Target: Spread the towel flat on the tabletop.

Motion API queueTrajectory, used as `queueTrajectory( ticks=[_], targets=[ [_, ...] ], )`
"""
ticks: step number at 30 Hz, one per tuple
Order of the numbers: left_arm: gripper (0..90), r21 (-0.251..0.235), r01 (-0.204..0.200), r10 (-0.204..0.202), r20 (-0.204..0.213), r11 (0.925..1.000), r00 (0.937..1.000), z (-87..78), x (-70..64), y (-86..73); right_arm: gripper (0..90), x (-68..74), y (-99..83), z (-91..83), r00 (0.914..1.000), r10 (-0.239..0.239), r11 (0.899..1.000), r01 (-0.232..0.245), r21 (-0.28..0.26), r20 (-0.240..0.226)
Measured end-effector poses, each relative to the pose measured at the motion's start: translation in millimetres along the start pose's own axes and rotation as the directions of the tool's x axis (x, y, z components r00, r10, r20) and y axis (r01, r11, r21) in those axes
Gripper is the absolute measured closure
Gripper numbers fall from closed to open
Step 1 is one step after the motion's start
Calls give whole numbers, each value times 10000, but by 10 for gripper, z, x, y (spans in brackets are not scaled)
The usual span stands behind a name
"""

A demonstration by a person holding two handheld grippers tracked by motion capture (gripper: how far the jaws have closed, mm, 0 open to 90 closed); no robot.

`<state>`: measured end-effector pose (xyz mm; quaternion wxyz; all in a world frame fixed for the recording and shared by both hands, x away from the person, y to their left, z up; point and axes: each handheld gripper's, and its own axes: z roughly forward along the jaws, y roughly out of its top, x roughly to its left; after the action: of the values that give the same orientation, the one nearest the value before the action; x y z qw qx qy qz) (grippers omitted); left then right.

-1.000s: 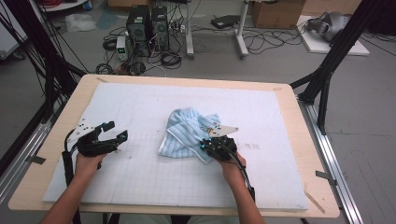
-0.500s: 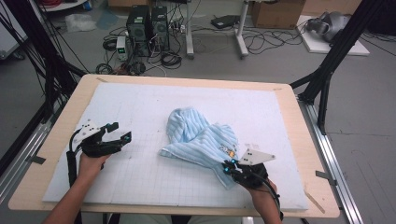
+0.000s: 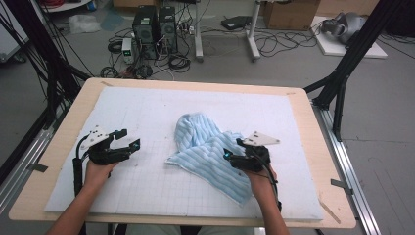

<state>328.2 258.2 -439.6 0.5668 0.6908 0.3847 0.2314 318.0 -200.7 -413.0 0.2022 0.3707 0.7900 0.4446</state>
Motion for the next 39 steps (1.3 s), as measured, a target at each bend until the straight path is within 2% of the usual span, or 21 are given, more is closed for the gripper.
queueTrajectory(
  ticks=[1, 3, 5, 7, 8, 10, 11, 14, 15, 16, 17, 20, 21, 23, 26, 27, 29, 32, 34, 37, 39],
  targets=[
    [269, 26, -47, 46, 22, 10000, 10000, -9, 9, 2, 382, 0, 0, 0, 10000, 0, 10000, 0, 0, 0],
    [269, -14, -8, 8, 14, 10000, 10000, -21, 17, 2, 420, 10, -18, 180, 9999, -23, 9981, 32, 620, -142],
    [270, -8, 37, -37, -2, 10000, 10000, -28, 23, -2, 514, 28, -53, 286, 9984, -62, 9929, 127, 1183, -553],
    [269, 35, 28, -28, -1, 10000, 10000, -29, 27, -5, 592, 48, -96, 340, 9955, 129, 9880, 19, 1546, -942],
    [270, 62, -22, 22, 1, 10000, 10000, -30, 27, -5, 633, 61, -111, 357, 9926, 64, 9843, 151, 1760, -1210],
    [274, 89, -63, 63, 49, 9999, 10000, -31, 17, -2, 740, 87, -120, 347, 9889, -197, 9827, 462, 1794, -1470],
    [279, 77, -96, 95, 47, 9999, 9999, -30, 13, -2, 774, 90, -122, 343, 9848, -62, 9828, 381, 1808, -1739],
    [284, 85, -131, 131, 40, 9999, 9999, -25, 12, -2, 806, 110, -148, 336, 9761, 61, 9828, 343, 1815, -2174],
    [284, 100, -139, 139, 39, 9999, 9999, -23, 13, -2, 810, 145, -157, 321, 9629, 114, 9824, 394, 1824, -2697],
    [284, 90, -135, 134, 33, 9999, 9999, -20, 13, -3, 810, 145, -157, 321, 9629, 114, 9824, 394, 1824, -2697],
    [285, 92, -116, 116, 41, 9999, 9999, -18, 13, -4, 810, 181, -155, 311, 9561, 10, 9800, 573, 1904, -2930],
    [286, 96, -87, 86, 30, 9999, 10000, -11, 15, -7, 809, 322, -156, 304, 9271, -327, 9717, 1169, 2052, -3733],
    [286, 92, -106, 106, 26, 9999, 9999, -9, 14, -6, 808, 372, -157, 307, 9159, -544, 9679, 1463, 2045, -3976],
    [286, 109, -135, 135, 31, 9998, 9999, -9, 11, -5, 804, 448, -156, 300, 8926, -641, 9640, 1710, 2035, -4462],
    [286, 123, -158, 158, 27, 9998, 9999, -11, 9, -4, 762, 514, -148, 269, 8491, -693, 9643, 1916, 1830, -5236],
    [286, 118, -151, 150, 27, 9998, 9999, -11, 9, -4, 726, 523, -138, 248, 8438, -733, 9661, 1923, 1720, -5317],
    [286, 115, -149, 149, 15, 9998, 9999, -9, 10, -6, 668, 498, -98, 187, 8489, -743, 9765, 1683, 1344, -5234],
    [286, 144, -154, 154, 14, 9998, 9999, -9, 10, -6, 588, 350, -19, 65, 8670, -368, 9973, 634, 367, -4970],
    [286, 158, -165, 165, 12, 9997, 9999, -11, 11, -6, 544, 236, 27, -27, 8834, -171, 9996, 38, -293, -4682],
    [286, 190, -134, 133, 22, 9997, 9999, -13, 11, -8, 500, 43, 86, -120, 9339, 232, 9908, -692, -1166, -3568],
    [286, 206, -131, 130, 46, 9997, 9999, -13, 6, -8, 503, -99, 123, -119, 9715, 414, 9889, -733, -1296, -2335]
  ],
)
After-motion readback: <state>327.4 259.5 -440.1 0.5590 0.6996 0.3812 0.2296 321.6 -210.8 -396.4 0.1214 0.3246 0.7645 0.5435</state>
